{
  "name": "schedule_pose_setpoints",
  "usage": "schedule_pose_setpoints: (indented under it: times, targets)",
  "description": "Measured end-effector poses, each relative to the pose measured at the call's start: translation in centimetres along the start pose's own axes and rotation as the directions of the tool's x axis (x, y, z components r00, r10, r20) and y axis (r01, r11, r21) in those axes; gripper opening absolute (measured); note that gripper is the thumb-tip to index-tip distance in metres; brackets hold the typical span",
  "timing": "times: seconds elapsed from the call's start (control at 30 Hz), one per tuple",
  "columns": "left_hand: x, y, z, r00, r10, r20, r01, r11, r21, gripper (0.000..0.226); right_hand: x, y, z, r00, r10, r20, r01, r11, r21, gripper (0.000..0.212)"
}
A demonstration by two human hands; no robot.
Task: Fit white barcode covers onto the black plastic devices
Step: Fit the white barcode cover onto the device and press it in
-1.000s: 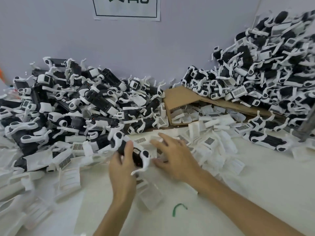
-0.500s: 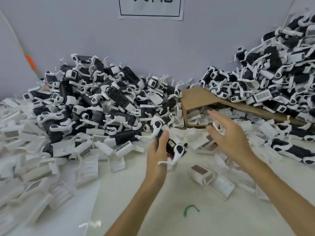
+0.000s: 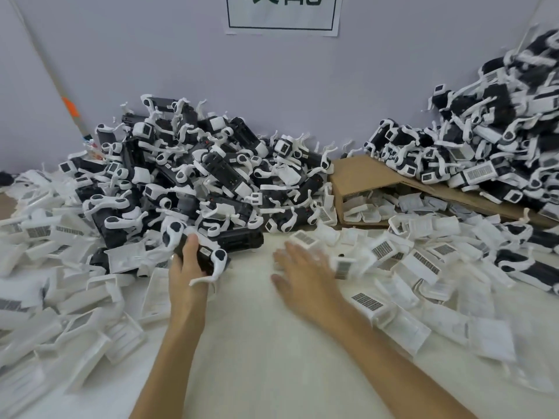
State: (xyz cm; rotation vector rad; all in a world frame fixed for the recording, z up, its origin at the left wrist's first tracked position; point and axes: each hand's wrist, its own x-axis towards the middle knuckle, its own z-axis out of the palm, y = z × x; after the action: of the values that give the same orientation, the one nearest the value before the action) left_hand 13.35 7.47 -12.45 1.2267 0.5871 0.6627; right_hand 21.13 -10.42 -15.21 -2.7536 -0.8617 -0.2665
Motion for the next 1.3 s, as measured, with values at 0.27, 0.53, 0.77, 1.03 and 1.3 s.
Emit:
schedule_pose_setpoints:
  times: [0.27, 0.53, 0.77, 1.03, 1.3]
  targets:
    - [1.0, -0.1, -0.7, 0.994, -0.046, -0.096, 0.030, 0.985, -0.169, 0.043, -3.3, 13.2, -4.7, 0.995, 0.091, 0.034, -0.092, 0.995, 0.030, 0.038]
    - [-1.2, 0.9, 0.2, 0.980, 0.195, -0.041, -0.196, 0.980, -0.037, 0.037, -5.3, 8.1, -6.1, 0.988, -0.020, -0.151, 0.077, 0.919, 0.386, 0.032]
    - [-3.8, 1.3, 1.6, 0.927, 0.125, 0.353, -0.134, 0.991, 0.000, 0.036, -7.1, 1.5, -6.0, 1.000, 0.021, -0.020, 0.005, 0.547, 0.837, 0.031]
    - [-6.3, -0.9, 3.8, 0.705, -0.070, 0.706, 0.182, 0.980, -0.085, 0.047, -7.6, 1.4, -5.8, 0.994, 0.079, 0.080, -0.097, 0.245, 0.965, 0.039]
    - [-7.6, -1.4, 4.8, 0.748, -0.055, 0.661, 0.043, 0.998, 0.034, 0.037, -7.7, 1.9, -6.2, 0.987, 0.163, 0.012, -0.041, 0.173, 0.984, 0.038]
